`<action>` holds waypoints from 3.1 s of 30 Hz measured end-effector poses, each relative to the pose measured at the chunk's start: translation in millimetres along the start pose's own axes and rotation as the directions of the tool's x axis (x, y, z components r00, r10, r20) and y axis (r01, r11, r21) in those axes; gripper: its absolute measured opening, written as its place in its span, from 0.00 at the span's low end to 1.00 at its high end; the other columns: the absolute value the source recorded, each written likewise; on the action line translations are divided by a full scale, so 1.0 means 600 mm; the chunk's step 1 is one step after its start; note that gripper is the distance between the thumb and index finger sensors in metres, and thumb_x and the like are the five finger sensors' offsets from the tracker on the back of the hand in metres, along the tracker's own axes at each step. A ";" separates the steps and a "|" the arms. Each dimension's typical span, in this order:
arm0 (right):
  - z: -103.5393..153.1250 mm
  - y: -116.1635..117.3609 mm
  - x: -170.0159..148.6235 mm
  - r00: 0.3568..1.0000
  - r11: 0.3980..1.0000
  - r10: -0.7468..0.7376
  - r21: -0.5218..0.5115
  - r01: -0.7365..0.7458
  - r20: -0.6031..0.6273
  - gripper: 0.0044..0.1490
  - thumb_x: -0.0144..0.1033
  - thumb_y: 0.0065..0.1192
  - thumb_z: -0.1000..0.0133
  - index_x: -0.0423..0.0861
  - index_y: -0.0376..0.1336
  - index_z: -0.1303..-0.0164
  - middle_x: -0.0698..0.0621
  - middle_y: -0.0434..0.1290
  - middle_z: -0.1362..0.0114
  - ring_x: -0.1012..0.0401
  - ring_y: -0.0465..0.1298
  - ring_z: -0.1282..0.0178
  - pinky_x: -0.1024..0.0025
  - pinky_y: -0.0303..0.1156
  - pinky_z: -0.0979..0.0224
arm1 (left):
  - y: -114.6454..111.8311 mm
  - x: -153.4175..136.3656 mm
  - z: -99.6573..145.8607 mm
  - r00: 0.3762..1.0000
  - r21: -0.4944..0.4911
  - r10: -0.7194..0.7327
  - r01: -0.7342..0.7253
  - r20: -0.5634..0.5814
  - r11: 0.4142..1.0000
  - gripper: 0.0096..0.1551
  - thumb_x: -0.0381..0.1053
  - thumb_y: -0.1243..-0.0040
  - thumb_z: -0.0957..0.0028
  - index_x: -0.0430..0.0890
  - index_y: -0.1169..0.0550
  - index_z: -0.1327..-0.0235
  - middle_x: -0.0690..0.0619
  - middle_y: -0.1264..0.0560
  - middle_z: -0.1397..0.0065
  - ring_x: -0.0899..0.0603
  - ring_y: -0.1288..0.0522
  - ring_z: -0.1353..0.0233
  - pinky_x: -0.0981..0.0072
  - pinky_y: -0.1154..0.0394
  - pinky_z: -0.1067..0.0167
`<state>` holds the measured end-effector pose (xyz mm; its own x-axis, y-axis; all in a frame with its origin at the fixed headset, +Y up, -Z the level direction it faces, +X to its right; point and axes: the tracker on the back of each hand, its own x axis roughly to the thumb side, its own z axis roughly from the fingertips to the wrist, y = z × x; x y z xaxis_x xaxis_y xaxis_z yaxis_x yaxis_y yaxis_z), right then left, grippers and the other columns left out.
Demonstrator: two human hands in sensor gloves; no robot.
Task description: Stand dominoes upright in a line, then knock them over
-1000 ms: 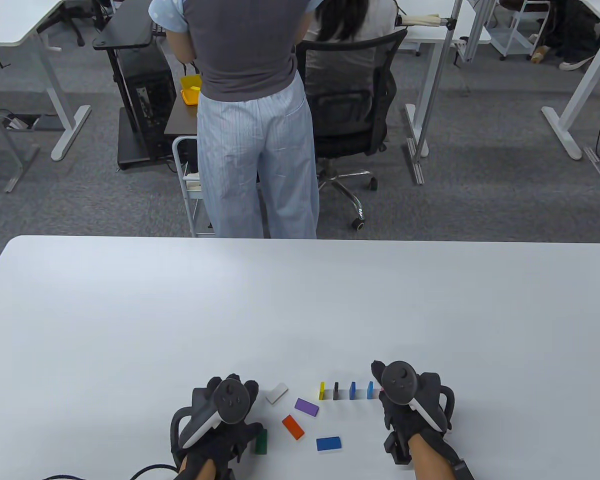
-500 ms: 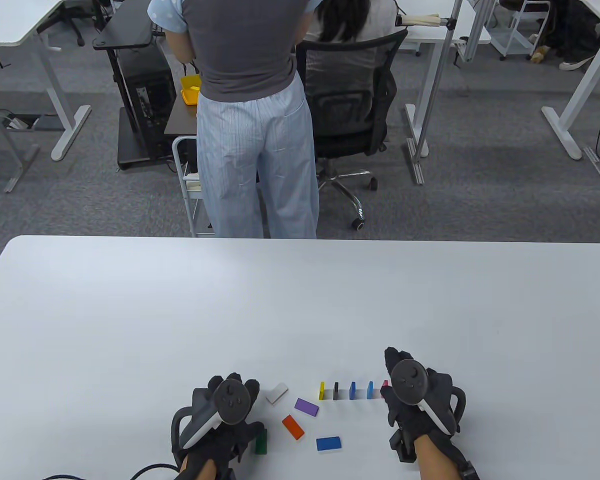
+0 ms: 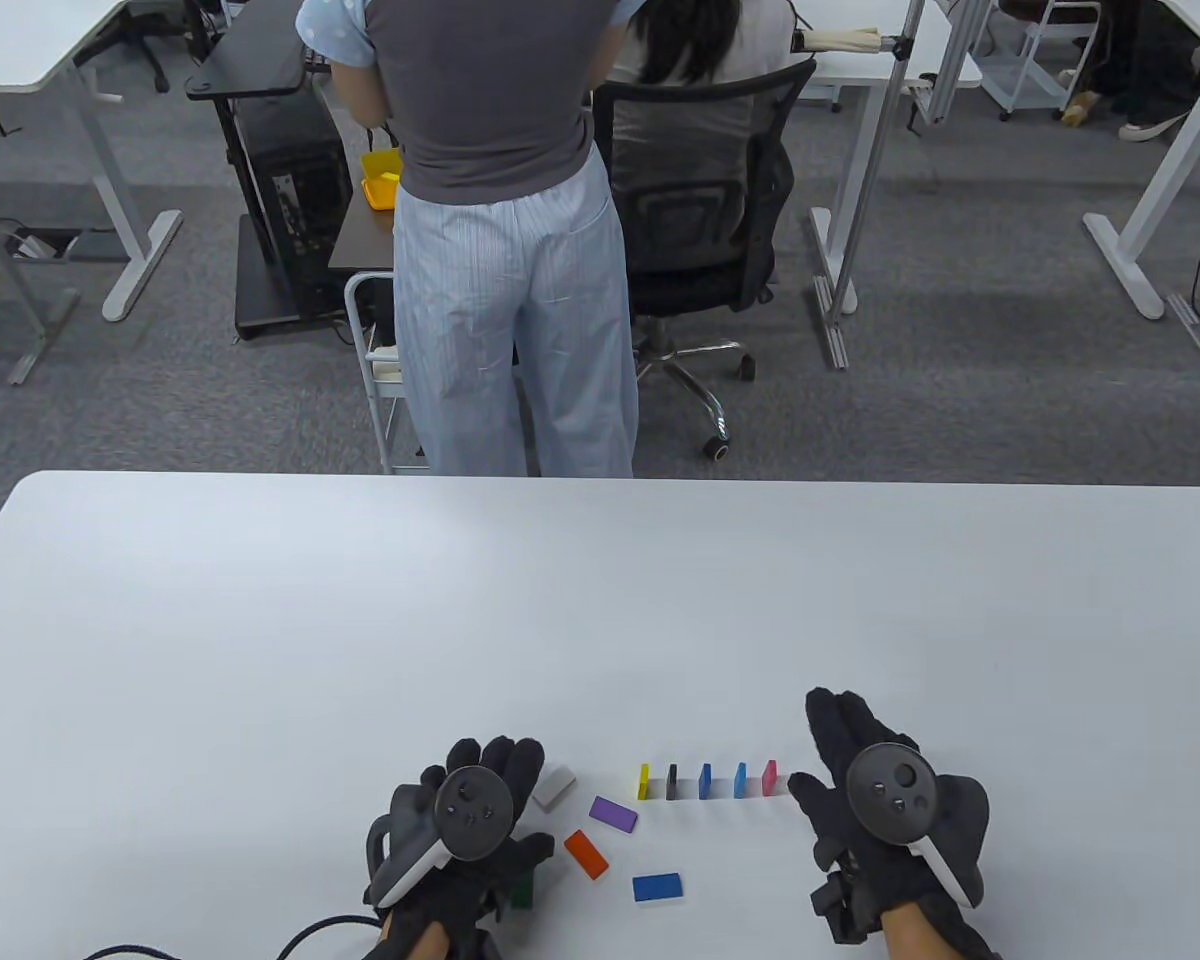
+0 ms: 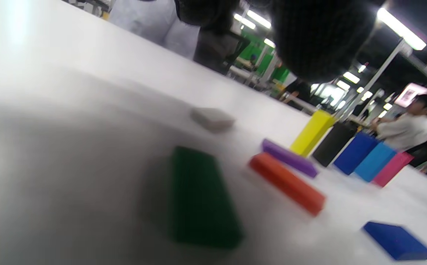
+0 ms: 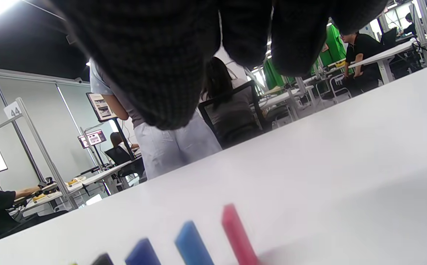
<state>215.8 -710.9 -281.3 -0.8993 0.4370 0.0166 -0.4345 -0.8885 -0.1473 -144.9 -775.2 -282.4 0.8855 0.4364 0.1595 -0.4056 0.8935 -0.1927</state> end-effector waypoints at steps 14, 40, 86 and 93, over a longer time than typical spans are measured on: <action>0.033 0.038 -0.033 0.999 0.994 0.014 0.110 -0.017 0.030 0.58 0.46 0.77 0.56 0.46 0.50 0.19 0.36 0.55 0.19 0.36 0.64 0.23 0.35 0.57 0.23 | -0.025 0.106 -0.069 0.962 0.036 -0.274 0.274 -0.007 0.961 0.59 0.56 0.22 0.67 0.58 0.46 0.27 0.59 0.20 0.27 0.39 0.36 0.16 0.33 0.46 0.21; 0.028 0.038 -0.053 0.990 0.985 -0.129 0.110 0.134 -0.051 0.71 0.46 0.76 0.55 0.35 0.32 0.22 0.33 0.50 0.20 0.36 0.66 0.26 0.35 0.59 0.25 | -0.090 0.138 -0.107 0.884 -0.022 -0.459 0.462 0.087 0.887 0.65 0.54 0.19 0.69 0.56 0.51 0.27 0.63 0.14 0.42 0.47 0.25 0.22 0.35 0.43 0.20; 0.022 0.047 -0.059 0.989 0.975 -0.143 0.166 0.149 -0.050 0.61 0.48 0.74 0.55 0.39 0.45 0.20 0.34 0.56 0.21 0.37 0.68 0.26 0.37 0.61 0.25 | -0.024 0.113 -0.089 0.959 0.239 -0.281 0.269 0.017 0.933 0.21 0.53 0.22 0.64 0.55 0.15 0.55 0.52 0.14 0.44 0.50 0.06 0.53 0.58 0.17 0.34; 0.022 0.047 -0.060 0.988 0.974 -0.150 0.164 0.155 -0.046 0.60 0.49 0.73 0.54 0.40 0.46 0.20 0.33 0.57 0.21 0.37 0.69 0.27 0.37 0.61 0.25 | -0.027 0.117 -0.090 0.955 0.184 -0.297 0.297 -0.025 0.937 0.39 0.45 0.25 0.60 0.60 0.30 0.33 0.54 0.16 0.42 0.51 0.07 0.54 0.55 0.16 0.35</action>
<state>235.1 -753.8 -272.9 -0.8210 0.5710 -0.0070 -0.5710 -0.8207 0.0208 -63.7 -764.4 -320.6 0.9715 0.1485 0.1849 -0.1593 0.9862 0.0449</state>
